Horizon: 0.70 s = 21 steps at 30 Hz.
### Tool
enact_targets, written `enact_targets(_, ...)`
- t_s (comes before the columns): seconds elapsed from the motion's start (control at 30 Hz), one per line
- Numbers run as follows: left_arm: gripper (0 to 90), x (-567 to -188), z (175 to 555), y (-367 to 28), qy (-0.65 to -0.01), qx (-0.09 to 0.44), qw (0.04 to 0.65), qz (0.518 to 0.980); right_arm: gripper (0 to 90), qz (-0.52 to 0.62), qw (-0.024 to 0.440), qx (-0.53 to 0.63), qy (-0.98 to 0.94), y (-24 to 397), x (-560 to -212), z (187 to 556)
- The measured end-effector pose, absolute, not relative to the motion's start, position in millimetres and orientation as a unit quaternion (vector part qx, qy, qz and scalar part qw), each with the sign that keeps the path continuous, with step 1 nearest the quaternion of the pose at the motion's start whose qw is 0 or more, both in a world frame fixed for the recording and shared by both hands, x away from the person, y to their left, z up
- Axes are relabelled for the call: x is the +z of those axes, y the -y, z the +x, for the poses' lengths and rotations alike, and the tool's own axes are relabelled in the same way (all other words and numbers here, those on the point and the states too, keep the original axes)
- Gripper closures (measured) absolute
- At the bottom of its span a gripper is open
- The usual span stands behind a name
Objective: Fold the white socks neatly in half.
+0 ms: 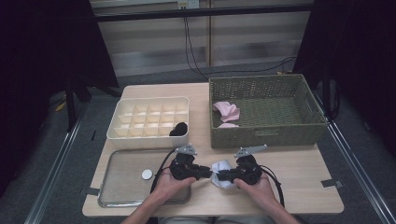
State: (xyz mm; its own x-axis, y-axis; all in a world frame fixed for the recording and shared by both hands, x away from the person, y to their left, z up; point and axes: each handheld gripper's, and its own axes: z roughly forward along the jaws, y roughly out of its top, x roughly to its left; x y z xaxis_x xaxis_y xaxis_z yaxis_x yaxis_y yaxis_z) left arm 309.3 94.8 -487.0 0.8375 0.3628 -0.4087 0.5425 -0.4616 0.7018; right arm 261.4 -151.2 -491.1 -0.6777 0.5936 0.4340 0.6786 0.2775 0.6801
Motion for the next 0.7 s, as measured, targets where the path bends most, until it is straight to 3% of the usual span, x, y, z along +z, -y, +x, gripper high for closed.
enact_targets(0.1,63.8,-480.3,312.2,-95.1,-0.278,-0.103,0.468,0.833,82.4,-0.397,0.044,-0.451,0.798,150.8,-490.1,260.0)
enact_targets(0.33,62.2,-475.5,312.7,-83.5,-0.28,-0.102,0.474,0.829,81.0,-0.394,0.037,-0.451,0.8,149.3,-488.2,256.1)
enact_targets(0.5,73.1,-483.5,310.7,-79.7,-0.262,-0.086,0.461,0.844,76.3,-0.396,0.034,-0.445,0.803,148.7,-482.3,252.6)
enact_targets(0.7,76.2,-483.3,310.6,-80.2,-0.257,-0.078,0.458,0.847,66.1,-0.401,0.042,-0.457,0.793,156.9,-468.9,245.8)
